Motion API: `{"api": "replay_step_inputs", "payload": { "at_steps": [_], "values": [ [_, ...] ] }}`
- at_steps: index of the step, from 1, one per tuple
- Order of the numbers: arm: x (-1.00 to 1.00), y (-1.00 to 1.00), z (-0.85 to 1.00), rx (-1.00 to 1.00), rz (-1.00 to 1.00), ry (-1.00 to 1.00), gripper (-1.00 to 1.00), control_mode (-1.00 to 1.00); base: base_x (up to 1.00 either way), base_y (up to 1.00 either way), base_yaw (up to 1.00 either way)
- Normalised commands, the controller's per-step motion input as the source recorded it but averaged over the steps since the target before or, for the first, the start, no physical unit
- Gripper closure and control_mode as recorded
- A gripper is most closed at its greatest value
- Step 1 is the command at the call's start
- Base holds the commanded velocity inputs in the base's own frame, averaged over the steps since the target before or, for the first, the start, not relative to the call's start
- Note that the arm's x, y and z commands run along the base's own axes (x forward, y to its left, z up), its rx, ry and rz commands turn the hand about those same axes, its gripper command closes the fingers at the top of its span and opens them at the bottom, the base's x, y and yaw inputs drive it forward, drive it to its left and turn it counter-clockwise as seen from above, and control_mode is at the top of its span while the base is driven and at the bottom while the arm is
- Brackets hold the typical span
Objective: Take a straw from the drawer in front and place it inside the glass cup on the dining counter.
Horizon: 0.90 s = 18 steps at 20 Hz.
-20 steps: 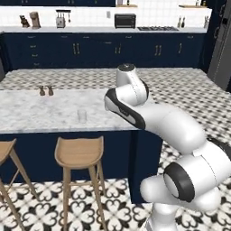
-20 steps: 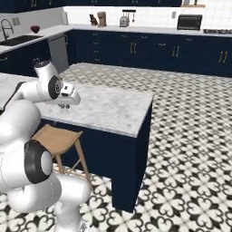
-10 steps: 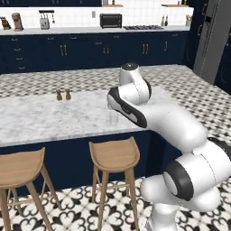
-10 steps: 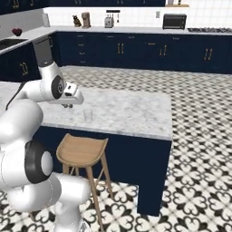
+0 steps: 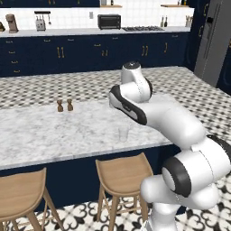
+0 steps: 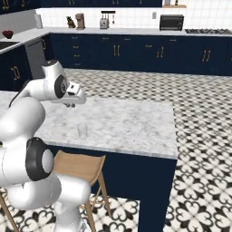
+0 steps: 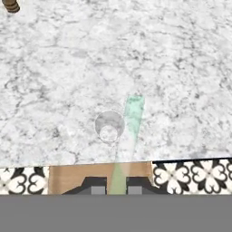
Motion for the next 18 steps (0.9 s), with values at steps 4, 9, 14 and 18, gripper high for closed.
{"api": "replay_step_inputs", "payload": {
  "at_steps": [4, 9, 14, 18],
  "values": [
    [0.02, -0.17, 0.03, 0.08, 0.10, -0.12, 1.00, -1.00, 0.00, 0.00, 0.00],
    [0.01, -0.62, 0.00, 0.20, 0.46, -0.29, 1.00, -1.00, 0.00, 0.00, 0.00],
    [0.16, -0.57, 0.00, 0.26, 0.69, -0.27, 1.00, -1.00, 0.00, 0.00, 0.00],
    [0.38, -0.10, -0.02, 0.29, 0.66, -0.14, 1.00, -1.00, 0.00, 0.00, 0.00]
  ]
}}
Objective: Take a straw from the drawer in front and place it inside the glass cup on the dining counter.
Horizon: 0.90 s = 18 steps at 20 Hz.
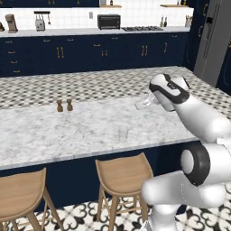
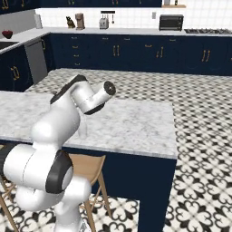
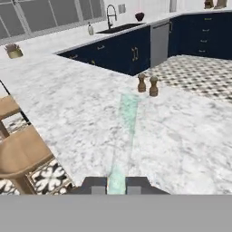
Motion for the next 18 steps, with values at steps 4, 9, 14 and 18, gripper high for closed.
{"api": "replay_step_inputs", "payload": {
  "at_steps": [4, 9, 14, 18],
  "values": [
    [0.19, 0.35, -0.06, 0.28, 0.44, -0.06, 1.00, -1.00, 0.00, 0.00, 0.00],
    [0.02, 0.57, -0.02, 0.23, 0.22, -0.04, 1.00, -1.00, 0.00, 0.00, 0.00],
    [0.00, 0.34, -0.05, 0.15, 0.07, -0.02, 1.00, -1.00, 0.00, 0.00, 0.00],
    [0.14, 0.01, -0.19, 0.07, 0.03, -0.04, 1.00, -1.00, 0.00, 0.00, 0.00]
  ]
}}
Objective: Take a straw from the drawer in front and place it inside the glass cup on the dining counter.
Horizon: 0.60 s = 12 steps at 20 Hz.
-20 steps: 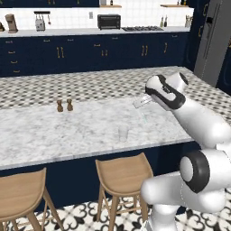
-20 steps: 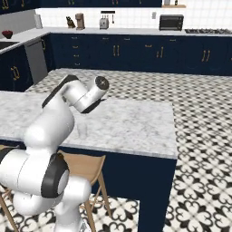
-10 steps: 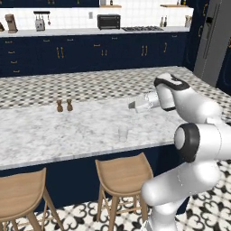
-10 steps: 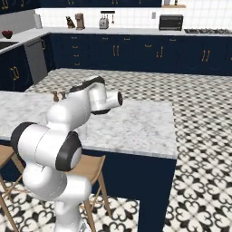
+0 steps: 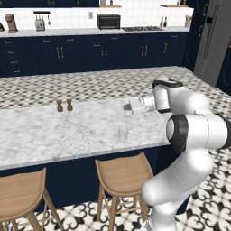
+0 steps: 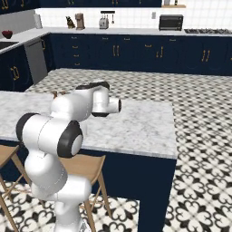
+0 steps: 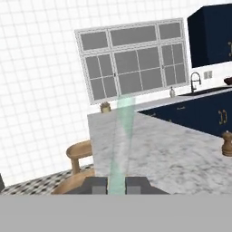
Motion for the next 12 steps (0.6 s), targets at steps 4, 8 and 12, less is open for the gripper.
{"api": "replay_step_inputs", "payload": {
  "at_steps": [4, 8, 12],
  "values": [
    [0.16, 0.00, -0.19, 0.00, 0.05, -0.08, 1.00, -1.00, 0.00, 0.00, 0.00],
    [0.11, 0.00, -0.13, 0.00, 0.05, -0.07, 1.00, -1.00, 0.00, 0.00, 0.00],
    [0.30, 0.00, -0.13, 0.00, 0.05, -0.03, 1.00, -1.00, 0.00, 0.00, 0.00]
  ]
}}
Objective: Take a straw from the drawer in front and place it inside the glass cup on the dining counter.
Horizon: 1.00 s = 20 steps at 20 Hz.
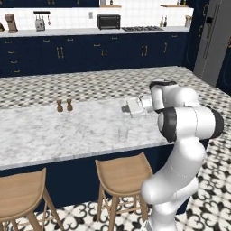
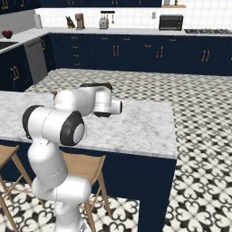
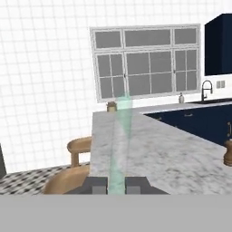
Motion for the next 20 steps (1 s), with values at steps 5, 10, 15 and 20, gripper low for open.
{"api": "replay_step_inputs", "payload": {
  "at_steps": [5, 10, 15, 20],
  "values": [
    [0.26, 0.00, -0.18, 0.00, 0.05, -0.02, 1.00, -1.00, 0.00, 0.00, 0.00],
    [0.08, 0.00, -0.18, 0.00, 0.05, -0.02, 1.00, -1.00, 0.00, 0.00, 0.00],
    [0.00, 0.00, -0.20, 0.00, 0.05, -0.03, 1.00, -1.00, 0.00, 0.00, 0.00],
    [0.00, 0.00, -0.23, 0.00, 0.05, 0.00, 1.00, -1.00, 0.00, 0.00, 0.00]
  ]
}}
